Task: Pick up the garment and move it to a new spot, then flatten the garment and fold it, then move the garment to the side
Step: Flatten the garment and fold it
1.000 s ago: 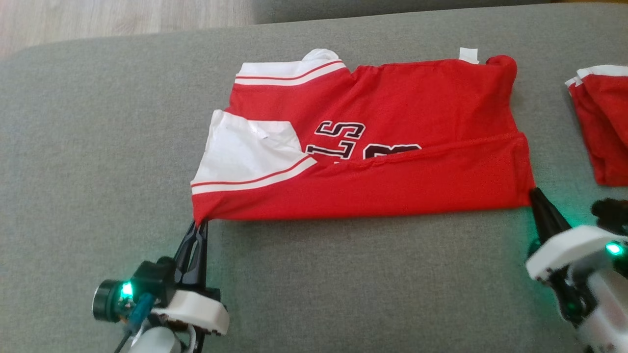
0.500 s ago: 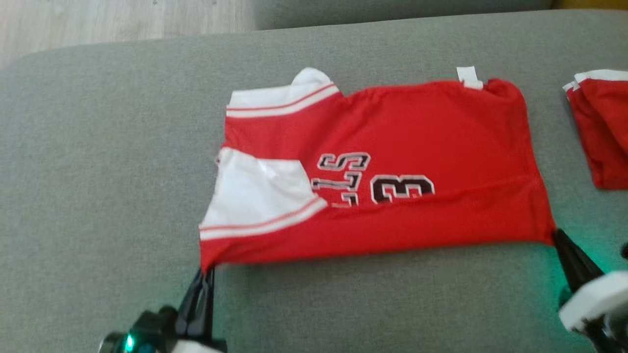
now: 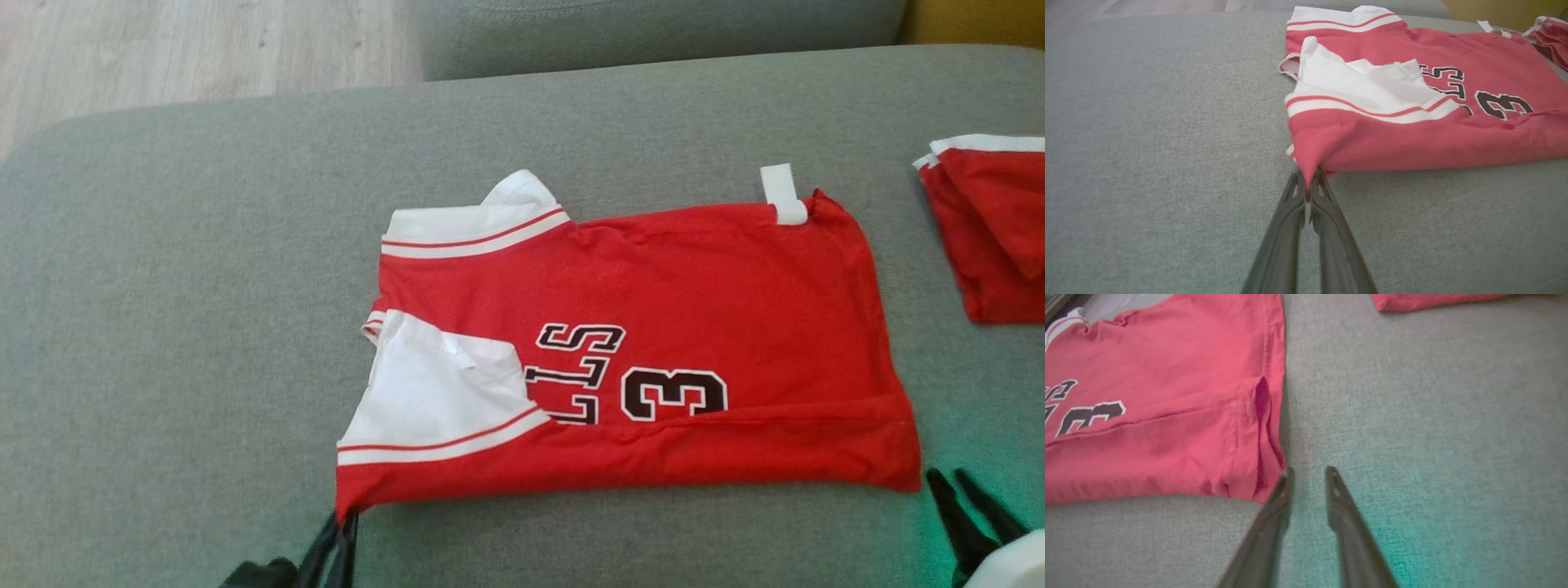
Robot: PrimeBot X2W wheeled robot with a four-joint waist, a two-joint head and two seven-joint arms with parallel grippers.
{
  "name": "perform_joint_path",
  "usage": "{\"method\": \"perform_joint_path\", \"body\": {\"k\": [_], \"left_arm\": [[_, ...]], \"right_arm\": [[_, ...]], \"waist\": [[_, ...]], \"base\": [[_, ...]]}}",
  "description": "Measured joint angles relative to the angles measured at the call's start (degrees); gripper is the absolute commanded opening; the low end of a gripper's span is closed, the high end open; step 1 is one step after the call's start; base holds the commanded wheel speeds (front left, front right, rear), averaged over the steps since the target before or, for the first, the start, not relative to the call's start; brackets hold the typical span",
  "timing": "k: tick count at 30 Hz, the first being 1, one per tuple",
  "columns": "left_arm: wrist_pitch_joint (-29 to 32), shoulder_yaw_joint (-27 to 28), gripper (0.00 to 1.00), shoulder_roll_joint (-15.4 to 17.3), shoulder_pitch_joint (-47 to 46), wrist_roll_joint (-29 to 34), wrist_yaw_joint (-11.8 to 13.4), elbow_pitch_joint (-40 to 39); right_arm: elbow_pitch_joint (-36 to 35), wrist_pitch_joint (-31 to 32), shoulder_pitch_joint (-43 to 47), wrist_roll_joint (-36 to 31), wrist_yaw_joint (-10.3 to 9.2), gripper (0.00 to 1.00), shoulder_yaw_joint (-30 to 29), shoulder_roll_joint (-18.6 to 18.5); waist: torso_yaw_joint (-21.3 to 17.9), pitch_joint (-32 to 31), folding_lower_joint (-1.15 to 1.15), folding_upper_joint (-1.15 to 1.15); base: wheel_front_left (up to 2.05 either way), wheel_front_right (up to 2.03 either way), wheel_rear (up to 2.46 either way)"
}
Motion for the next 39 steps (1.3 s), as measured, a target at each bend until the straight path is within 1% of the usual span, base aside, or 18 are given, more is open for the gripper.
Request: {"method": "perform_joint_path", "body": {"k": [4, 6, 8, 9, 11, 13, 14, 17, 19, 20, 21, 23, 26, 30, 33, 35, 39], "left_arm": [[1.6, -0.1, 1.00, 1.2, 0.2, 0.0, 0.8, -1.5], [1.9, 0.5, 1.00, 2.4, 0.0, 0.1, 0.9, -3.1], [2.5, 1.6, 1.00, 4.3, -1.5, 0.8, 0.8, -4.7], [2.7, 2.6, 1.00, 5.2, -3.1, 1.1, 0.4, -5.4], [4.5, 3.7, 1.00, 7.4, -8.4, 1.5, -1.3, -6.7], [7.2, 4.4, 1.00, 8.3, -15.7, 1.5, -3.7, -7.7], [9.3, 4.3, 1.00, 8.7, -19.8, 1.5, -5.6, -7.5], [15.1, 3.4, 1.00, 8.9, -31.3, -0.9, -12.3, -4.3], [19.5, 2.4, 1.00, 8.2, -37.6, -4.7, -17.0, 0.0], [21.9, 2.0, 1.00, 7.6, -40.1, -6.4, -18.9, 2.4], [24.4, 1.5, 1.00, 7.2, -42.3, -7.8, -20.3, 4.9], [29.2, 0.2, 1.00, 7.1, -46.2, -9.0, -22.1, 9.5], [34.7, -0.8, 1.00, 7.2, -50.4, -10.4, -23.1, 15.5], [39.3, -2.0, 1.00, 8.1, -51.9, -11.8, -23.9, 20.9], [40.5, -2.8, 1.00, 9.3, -51.8, -12.1, -24.3, 23.0], [40.2, -2.9, 1.00, 9.9, -51.8, -11.9, -24.3, 23.5], [39.9, -2.7, 1.00, 9.8, -51.6, -12.9, -24.3, 23.9]], "right_arm": [[-2.2, 0.5, 0.0, -2.8, 0.00, 1.00, -3.1, 1.9], [-3.4, 0.5, 0.0, -4.3, 0.00, 1.00, -4.5, 2.8], [-4.5, 0.8, 0.0, -6.0, 0.00, 1.00, -5.7, 3.3], [-5.1, 0.9, -0.1, -6.8, 0.00, 1.00, -6.2, 3.5], [-6.3, 1.3, -0.3, -8.3, 0.00, 1.00, -6.8, 4.4], [-7.3, 2.0, -0.7, -9.6, 0.00, 1.00, -6.7, 5.1], [-7.9, 2.4, -1.2, -10.1, 0.00, 1.00, -6.5, 5.5], [-9.3, 3.0, -4.3, -11.1, 0.00, 1.00, -5.8, 6.2], [-10.1, 3.6, -6.9, -11.5, 0.00, 1.00, -5.4, 6.2], [-10.4, 3.6, -8.1, -11.6, 0.00, 1.00, -5.1, 6.2], [-10.6, 3.7, -9.2, -11.8, 0.00, 1.00, -4.8, 6.2], [-10.9, 3.6, -10.5, -12.0, 0.00, 1.00, -4.3, 6.2], [-10.8, 3.6, -11.3, -12.0, 0.00, 1.00, -3.7, 6.2], [-9.5, 3.3, -11.5, -12.0, 0.00, 1.00, -3.3, 6.4], [-8.7, 2.4, -12.1, -12.0, 0.00, 1.00, -3.3, 6.5], [-8.3, 2.2, -12.1, -12.0, 0.00, 1.00, -3.2, 6.6], [-7.4, 1.8, -12.2, -11.9, 0.00, 1.00, -2.8, 6.6]], "waist": [[-0.8, -0.6, 0.00, 0.00], [-1.1, -0.6, 0.00, 0.00], [-1.3, -0.3, 0.00, 0.00], [-1.4, 0.0, 0.00, 0.00], [-1.6, 0.8, 0.00, 0.00], [-1.9, 1.7, 0.01, 0.00], [-2.2, 2.3, 0.01, 0.00], [-3.1, 4.1, 0.01, 0.00], [-4.0, 5.4, 0.02, 0.00], [-4.5, 6.0, 0.02, 0.00], [-5.0, 6.6, 0.02, 0.00], [-6.2, 7.9, 0.02, 0.00], [-8.0, 9.8, 0.02, 0.00], [-10.3, 11.8, 0.02, 0.00], [-11.6, 12.5, 0.02, 0.00], [-12.1, 12.8, 0.01, 0.00], [-12.4, 12.8, 0.00, 0.00]], "base": [[0.00, 0.00, 0.00], [0.00, 0.00, 0.00], [0.00, 0.00, 0.00], [0.00, 0.00, 0.00], [0.00, 0.00, 0.00], [0.00, 0.00, 0.00], [0.00, 0.00, 0.00], [0.00, 0.00, 0.00], [0.00, 0.00, 0.00], [0.00, 0.00, 0.00], [0.00, 0.00, 0.00], [0.00, 0.00, 0.00], [0.00, 0.00, 0.00], [0.00, 0.00, 0.00], [0.00, 0.00, 0.00], [0.00, 0.00, 0.00], [0.00, 0.00, 0.00]]}}
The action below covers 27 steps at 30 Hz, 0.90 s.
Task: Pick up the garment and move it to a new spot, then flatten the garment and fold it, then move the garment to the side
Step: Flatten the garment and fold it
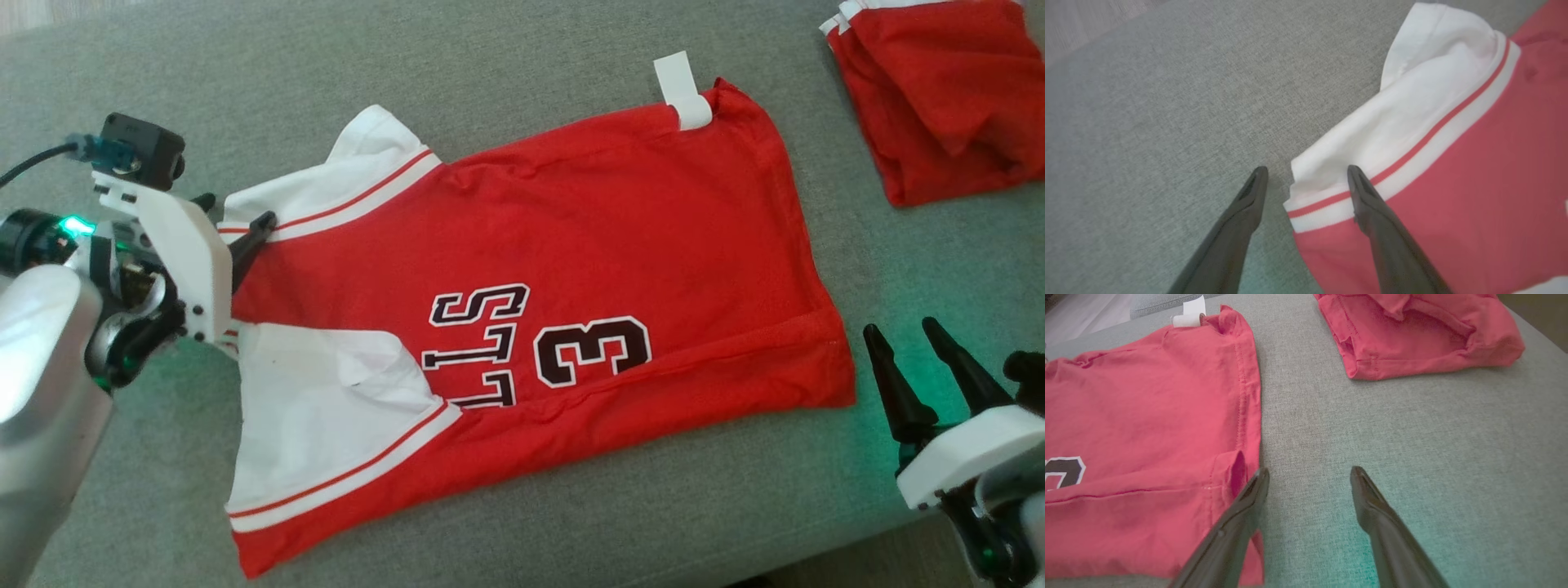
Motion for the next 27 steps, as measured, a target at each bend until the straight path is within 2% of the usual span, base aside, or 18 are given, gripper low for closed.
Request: {"method": "perform_joint_path", "body": {"k": [1, 2, 3, 4, 7, 11, 12, 15, 19, 21, 22, 23, 27], "left_arm": [[-0.1, 0.1, 1.00, -0.1, 0.1, -0.7, 0.0, 0.0], [-0.4, 0.1, 0.75, -0.2, 0.2, -1.4, 0.0, -0.1], [-0.4, 0.1, 0.41, -0.3, 0.2, -2.0, 0.0, -0.2], [-0.4, 0.1, 0.00, -0.5, 0.3, -2.6, -0.1, -0.5], [-3.0, 0.1, 0.00, -0.6, 0.3, -2.9, -0.2, -2.3], [-10.3, -1.6, 0.00, 0.2, 0.3, 1.5, -0.5, -7.4], [-10.3, -1.6, 0.00, 0.2, 0.3, 1.5, -0.5, -7.4], [-13.6, -5.2, 0.00, 2.0, 1.1, 6.2, -0.6, -13.5], [-15.3, -9.6, 0.00, 3.6, 7.0, 10.7, -0.4, -22.1], [-16.1, -12.8, 0.00, 3.3, 12.7, 11.8, 1.1, -26.1], [-16.3, -13.6, 0.18, 3.1, 14.3, 12.2, 1.9, -26.8], [-16.8, -14.0, 1.00, 2.6, 15.8, 12.3, 2.7, -27.1], [-19.9, -14.7, 1.00, 0.5, 19.9, 12.5, 6.2, -27.2]], "right_arm": [[0.1, 0.0, 0.0, 0.0, 0.00, 1.00, 0.0, 0.0], [0.3, 0.0, -0.1, 0.0, 0.00, 1.00, 0.1, 0.0], [0.5, 0.0, -0.2, 0.0, 0.00, 1.00, 0.1, 0.0], [0.7, -0.2, -0.3, 0.0, 0.00, 1.00, 0.1, 0.1], [1.0, -0.4, -0.9, 0.0, 0.00, 1.00, 0.1, 0.1], [1.3, -0.5, -1.2, 0.0, 0.00, 1.00, 0.0, 0.3], [1.3, -0.5, -1.2, 0.0, 0.00, 1.00, 0.0, 0.3], [1.8, -0.5, -1.1, 0.0, 0.00, 1.00, 0.0, 0.6], [2.3, -0.9, -0.7, 0.0, 0.00, 1.00, -0.6, 1.0], [2.8, -1.4, 0.4, 0.0, 0.00, 1.00, -1.6, 1.2], [3.1, -1.4, 0.7, 0.0, 0.00, 1.00, -1.6, 1.3], [3.2, -1.4, 0.9, 0.0, 0.00, 1.00, -1.5, 1.5], [3.2, -1.4, 0.9, 0.0, 0.00, 1.00, -1.3, 1.8]], "waist": [[0.0, 0.0, 0.00, 0.00], [0.0, 0.0, 0.00, 0.00], [0.1, 0.0, 0.00, 0.00], [0.2, 0.0, 0.00, 0.00], [0.6, -0.2, 0.00, 0.00], [1.1, -0.8, 0.00, 0.00], [1.1, -0.8, 0.00, 0.00], [1.5, -1.8, 0.00, 0.00], [2.3, -3.0, -0.01, 0.00], [3.4, -3.3, 0.00, 0.00], [3.7, -3.4, 0.00, 0.00], [4.1, -3.5, 0.00, 0.00], [4.9, -3.9, 0.00, 0.00]], "base": [[0.00, 0.00, 0.00], [0.00, 0.00, 0.00], [0.00, 0.00, 0.00], [0.00, 0.00, 0.00], [0.00, 0.00, 0.00], [0.00, 0.00, 0.00], [0.00, 0.00, 0.00], [0.00, 0.00, 0.00], [0.00, 0.00, 0.00], [0.00, 0.00, 0.00], [0.00, 0.00, 0.00], [0.00, 0.00, 0.00], [0.00, 0.00, 0.00]]}}
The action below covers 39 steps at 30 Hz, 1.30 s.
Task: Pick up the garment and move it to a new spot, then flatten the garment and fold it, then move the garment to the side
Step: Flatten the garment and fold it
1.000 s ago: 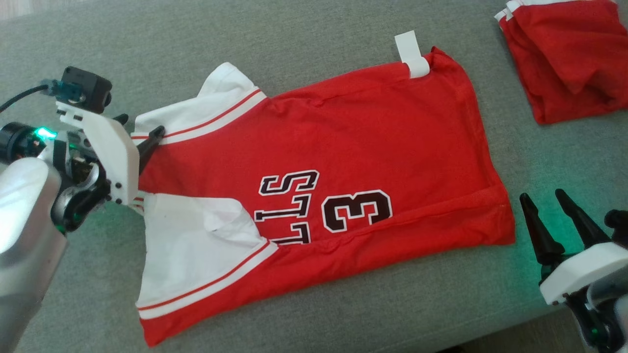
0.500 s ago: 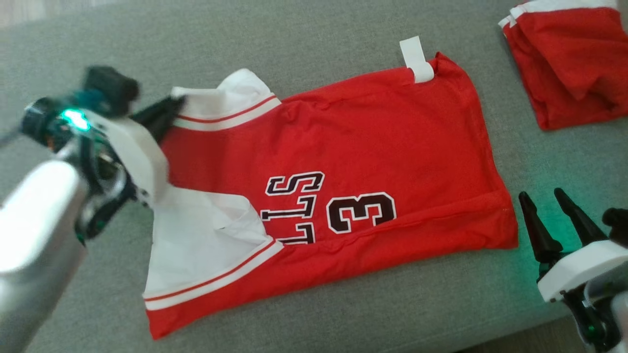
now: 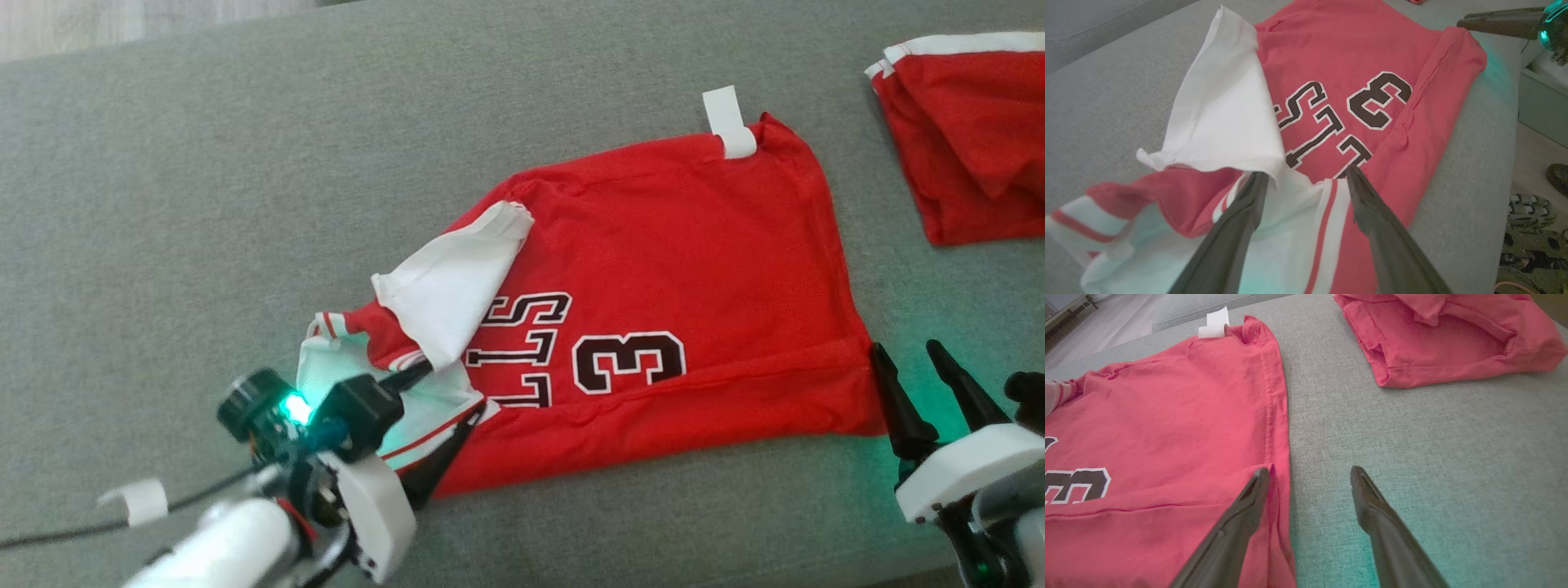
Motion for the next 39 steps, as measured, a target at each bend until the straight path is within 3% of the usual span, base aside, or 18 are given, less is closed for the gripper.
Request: {"method": "perform_joint_path", "body": {"k": [5, 9, 14, 21, 32, 33, 34, 35, 37, 39], "left_arm": [[-3.8, 1.6, 1.00, -2.6, 3.7, -3.7, 2.6, -1.7], [-4.7, 5.5, 1.00, -2.2, 3.2, -5.7, 3.9, -3.2], [-0.9, 7.8, 1.00, -0.2, -2.9, -7.0, 2.7, -1.7], [6.0, 6.8, 1.00, -0.1, -9.2, -7.0, 1.3, 6.9], [6.3, 5.0, 1.00, -0.7, -9.2, -5.2, 1.4, 12.2], [6.3, 5.0, 0.87, -0.7, -9.2, -5.2, 1.3, 12.2], [6.3, 5.0, 0.50, -0.7, -9.2, -5.2, 1.1, 12.3], [6.1, 4.9, 0.40, -0.7, -9.2, -5.2, 0.8, 12.4], [5.9, 4.6, 0.00, -1.0, -9.2, -5.2, 0.7, 12.4], [5.8, 4.6, 0.00, -1.0, -9.2, -5.5, 0.2, 12.4]], "right_arm": [[0.2, 0.0, 0.0, 0.0, 0.00, 1.00, -0.3, 0.0], [0.2, 0.0, 0.0, 0.0, 0.00, 1.00, -0.6, -0.1], [0.2, 0.0, 0.0, -0.1, 0.00, 1.00, -0.4, -0.1], [0.7, -0.1, -1.2, -0.5, 0.00, 1.00, 1.3, 0.3], [4.2, -3.3, -2.2, 0.8, 0.00, 1.00, 3.3, 0.3], [4.5, -3.4, -2.4, 0.9, 0.00, 1.00, 3.5, 0.3], [4.8, -3.6, -2.7, 1.1, 0.00, 1.00, 3.6, 0.3], [5.1, -3.6, -3.1, 1.1, 0.00, 1.00, 3.8, 0.3], [5.6, -4.0, -3.8, 1.1, 0.00, 1.00, 4.1, 0.3], [6.0, -4.3, -4.3, 1.3, 0.00, 1.00, 4.3, 0.3]], "waist": [[0.9, -0.3, 0.00, 0.00], [1.4, -0.1, 0.00, 0.00], [1.6, 0.5, 0.01, 0.00], [0.6, 1.3, 0.01, 0.00], [-0.7, 3.0, 0.01, 0.00], [-0.7, 3.0, 0.01, 0.00], [-0.7, 3.0, 0.01, 0.00], [-0.7, 3.0, 0.01, 0.00], [-0.6, 3.0, 0.01, 0.00], [-0.5, 2.9, 0.01, 0.00]], "base": [[0.00, 0.00, 0.00], [0.00, 0.00, 0.00], [0.00, 0.00, 0.00], [0.00, 0.00, 0.00], [0.00, 0.00, 0.00], [0.00, 0.00, 0.00], [0.00, 0.00, 0.00], [0.00, 0.00, 0.00], [0.00, 0.00, 0.00], [0.00, 0.00, 0.00]]}}
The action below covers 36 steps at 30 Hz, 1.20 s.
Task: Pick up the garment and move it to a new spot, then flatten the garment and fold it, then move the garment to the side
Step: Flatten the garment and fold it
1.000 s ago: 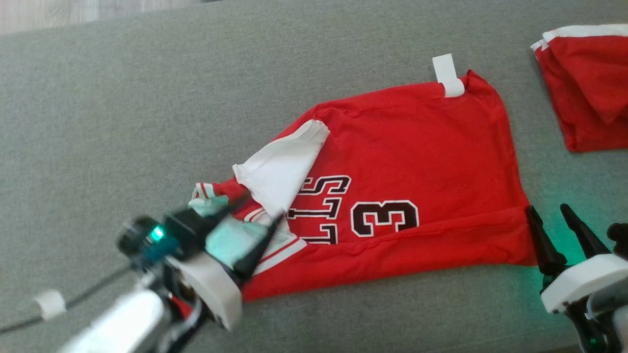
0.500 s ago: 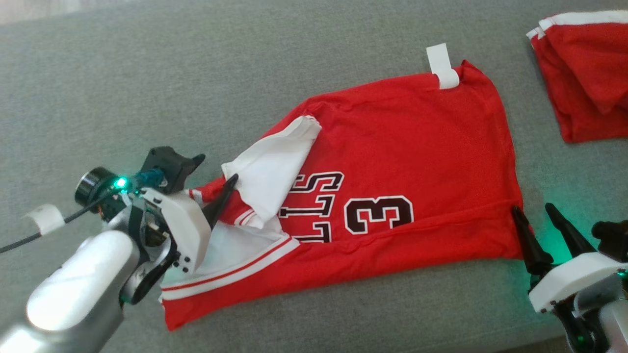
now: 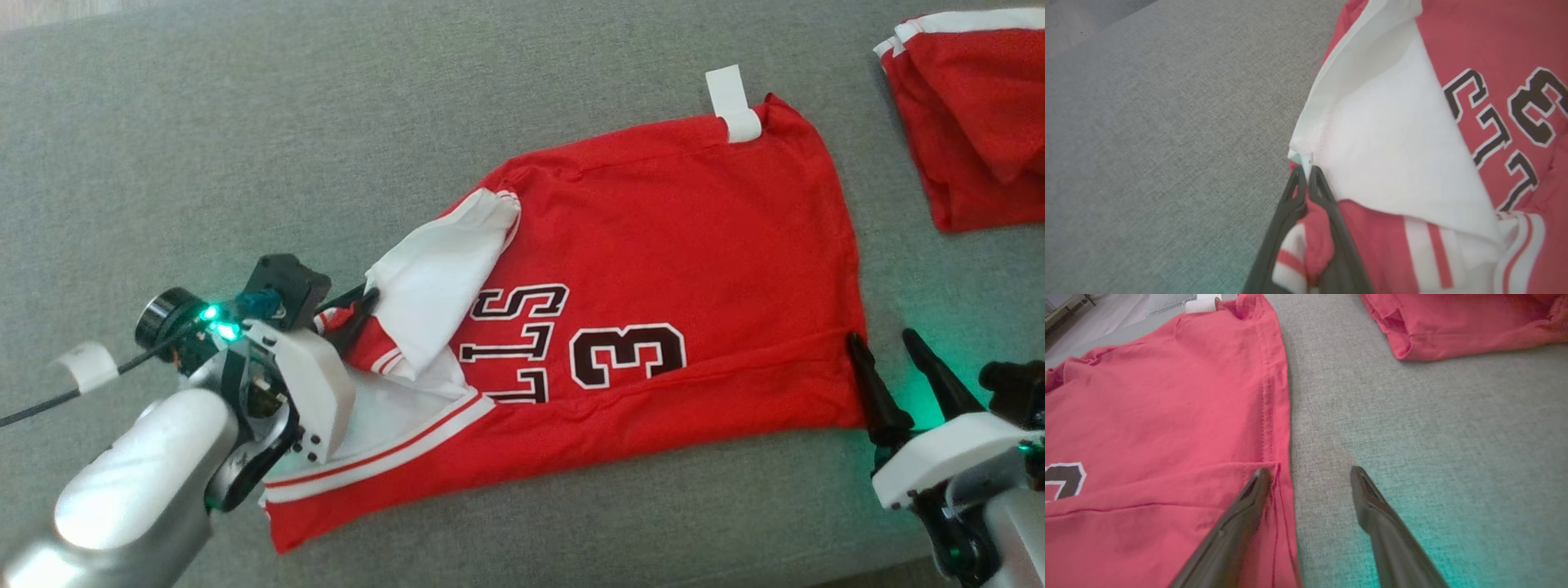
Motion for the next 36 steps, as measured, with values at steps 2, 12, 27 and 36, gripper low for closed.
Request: {"method": "perform_joint_path", "body": {"k": [2, 12, 27, 36], "left_arm": [[-0.7, 0.0, 0.00, 0.0, 0.0, -0.3, -0.4, -0.1], [-4.6, 0.9, 0.00, 0.4, -4.2, 1.5, -0.8, -0.7], [-3.5, 2.6, 1.00, 0.8, -11.0, -0.7, -4.7, 8.0], [0.2, 0.6, 1.00, 1.5, -12.2, -2.1, -6.0, 9.4]], "right_arm": [[0.4, -0.4, -0.1, 0.2, 0.00, 1.00, 0.2, -0.1], [1.1, -1.3, -1.6, 0.2, 0.00, 1.00, 1.2, -1.1], [0.3, -1.2, -3.9, 0.2, 0.00, 1.00, 2.9, -1.3], [1.2, -1.8, -4.6, 0.7, 0.00, 1.00, 3.3, -1.3]], "waist": [[0.1, 0.0, 0.00, 0.00], [0.7, 0.0, 0.00, 0.00], [0.3, 1.9, 0.00, 0.00], [-0.6, 2.0, 0.00, 0.00]], "base": [[0.00, 0.00, 0.00], [0.00, 0.00, 0.00], [0.00, 0.00, 0.00], [0.00, 0.00, 0.00]]}}
